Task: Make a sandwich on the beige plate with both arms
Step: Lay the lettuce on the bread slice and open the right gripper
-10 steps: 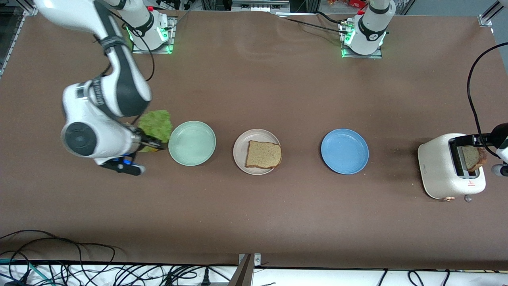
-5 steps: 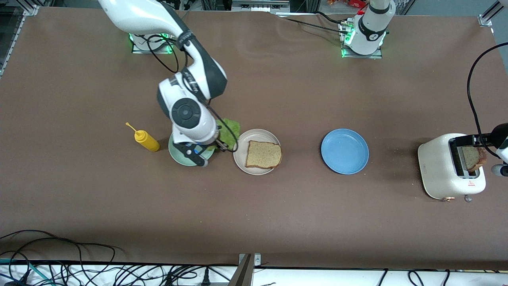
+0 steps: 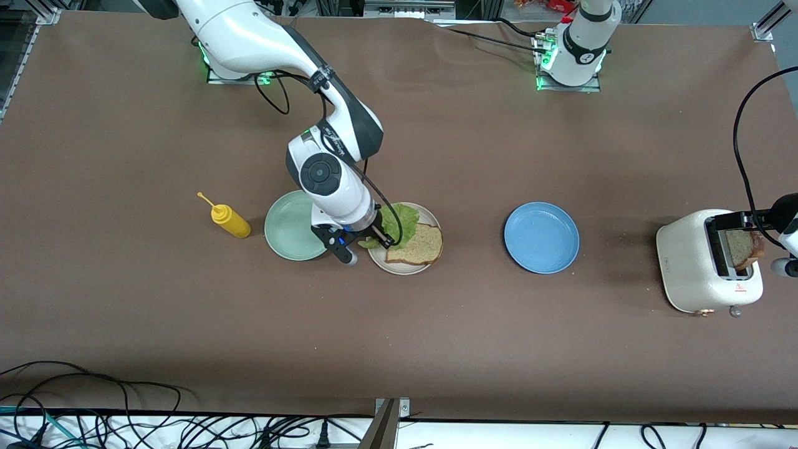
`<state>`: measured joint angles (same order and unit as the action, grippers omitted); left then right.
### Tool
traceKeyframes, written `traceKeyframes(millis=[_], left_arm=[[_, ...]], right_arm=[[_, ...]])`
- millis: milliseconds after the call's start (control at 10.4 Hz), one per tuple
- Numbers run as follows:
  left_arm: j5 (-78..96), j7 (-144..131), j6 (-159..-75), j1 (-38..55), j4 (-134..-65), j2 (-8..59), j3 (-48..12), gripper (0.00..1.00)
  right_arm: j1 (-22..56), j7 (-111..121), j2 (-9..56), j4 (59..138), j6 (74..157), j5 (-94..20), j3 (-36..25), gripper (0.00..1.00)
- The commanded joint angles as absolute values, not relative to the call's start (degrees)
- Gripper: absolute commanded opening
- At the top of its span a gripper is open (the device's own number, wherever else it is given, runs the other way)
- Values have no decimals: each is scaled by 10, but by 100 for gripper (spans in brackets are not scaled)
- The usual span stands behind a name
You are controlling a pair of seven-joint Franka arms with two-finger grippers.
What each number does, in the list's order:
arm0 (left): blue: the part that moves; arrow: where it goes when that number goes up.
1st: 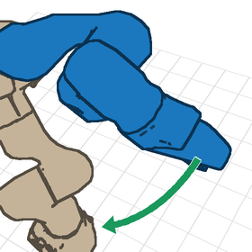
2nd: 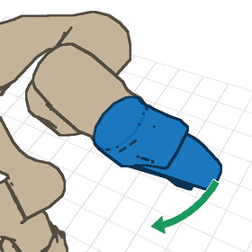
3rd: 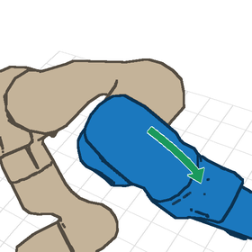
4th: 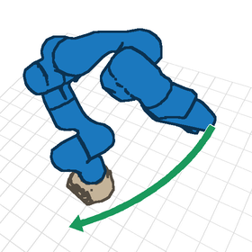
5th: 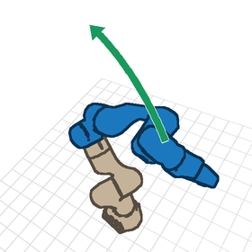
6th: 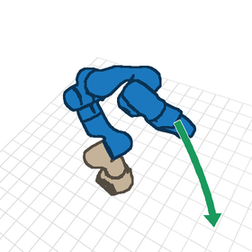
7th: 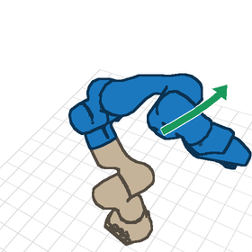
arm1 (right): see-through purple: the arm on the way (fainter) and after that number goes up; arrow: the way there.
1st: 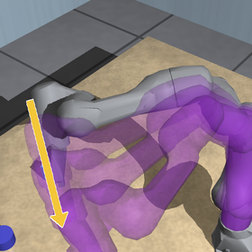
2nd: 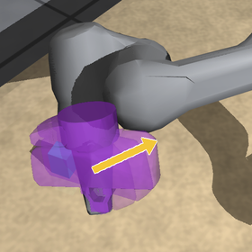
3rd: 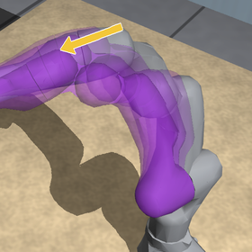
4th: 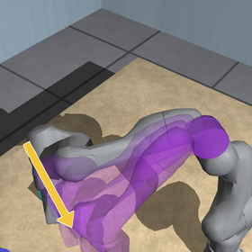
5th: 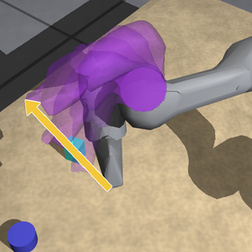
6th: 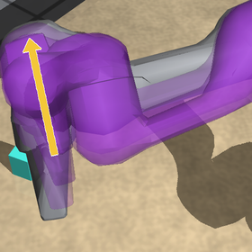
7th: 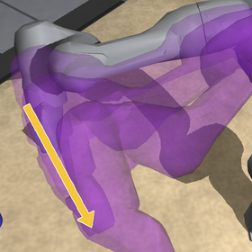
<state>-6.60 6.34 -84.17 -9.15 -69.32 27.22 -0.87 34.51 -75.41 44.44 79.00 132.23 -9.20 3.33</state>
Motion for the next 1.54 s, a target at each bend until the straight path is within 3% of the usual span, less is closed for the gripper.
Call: traceKeyframes(millis=[0, 96, 192, 385, 481, 866, 1443], left_arm=[[-83, 76, -844, -93, -693, 269, -12, 100], [-83, 76, -844, -93, -693, 269, -12, 100], [-83, 76, -844, -92, -693, 269, -12, 100], [-83, 76, -844, -92, -693, 269, -12, 100], [-83, 76, -844, -92, -693, 269, -12, 100], [-83, 75, -844, -91, -693, 269, -12, 100], [-82, 71, -844, -90, -693, 268, -13, 100]], right_arm=[[351, -758, 466, 773, 1335, -106, 38, 32], [351, -760, 466, 773, 1335, -106, 38, 65], [351, -762, 465, 773, 1335, -105, 38, 75], [351, -759, 461, 773, 1346, -105, 38, 79], [349, -758, 458, 773, 1343, -102, 37, 100], [347, -738, 411, 773, 1286, -82, -1, 100], [347, -414, 348, 776, 1060, -55, -142, 100]])
